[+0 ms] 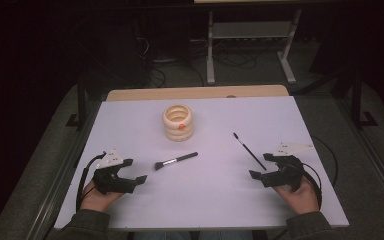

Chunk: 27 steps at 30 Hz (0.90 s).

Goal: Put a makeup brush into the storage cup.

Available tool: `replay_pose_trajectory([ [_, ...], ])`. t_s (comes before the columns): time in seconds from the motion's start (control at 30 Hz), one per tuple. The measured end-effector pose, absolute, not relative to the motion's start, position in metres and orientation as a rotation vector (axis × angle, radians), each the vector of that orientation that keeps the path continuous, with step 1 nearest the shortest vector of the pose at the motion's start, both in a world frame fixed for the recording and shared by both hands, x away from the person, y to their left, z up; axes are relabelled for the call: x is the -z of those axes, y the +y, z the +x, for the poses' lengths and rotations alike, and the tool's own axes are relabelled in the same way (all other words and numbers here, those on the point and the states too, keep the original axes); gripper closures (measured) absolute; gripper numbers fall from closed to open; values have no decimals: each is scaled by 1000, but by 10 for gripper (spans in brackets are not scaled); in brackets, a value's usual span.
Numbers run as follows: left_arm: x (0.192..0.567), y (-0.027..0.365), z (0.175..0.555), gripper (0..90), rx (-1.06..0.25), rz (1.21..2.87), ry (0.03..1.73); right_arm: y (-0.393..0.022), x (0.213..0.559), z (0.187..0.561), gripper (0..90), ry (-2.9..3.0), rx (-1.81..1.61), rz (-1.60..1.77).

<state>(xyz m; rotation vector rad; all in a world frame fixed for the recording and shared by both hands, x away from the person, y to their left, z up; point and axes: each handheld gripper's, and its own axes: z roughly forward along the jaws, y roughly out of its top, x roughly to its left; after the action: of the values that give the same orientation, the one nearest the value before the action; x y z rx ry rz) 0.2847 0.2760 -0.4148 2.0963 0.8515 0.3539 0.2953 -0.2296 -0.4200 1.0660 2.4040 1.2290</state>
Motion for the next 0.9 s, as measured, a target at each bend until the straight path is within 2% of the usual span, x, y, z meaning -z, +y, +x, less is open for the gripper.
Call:
replay_pose_trajectory([
  [0.5, 406, 265, 282, 217, -363, 2144, 786, -229, 417, 293, 152, 2392, -1239, 1060],
  [0.9, 393, 241, 301, 250, -328, 2218, 713, -230, 414, 294, 152, 2392, -1241, 1056],
])
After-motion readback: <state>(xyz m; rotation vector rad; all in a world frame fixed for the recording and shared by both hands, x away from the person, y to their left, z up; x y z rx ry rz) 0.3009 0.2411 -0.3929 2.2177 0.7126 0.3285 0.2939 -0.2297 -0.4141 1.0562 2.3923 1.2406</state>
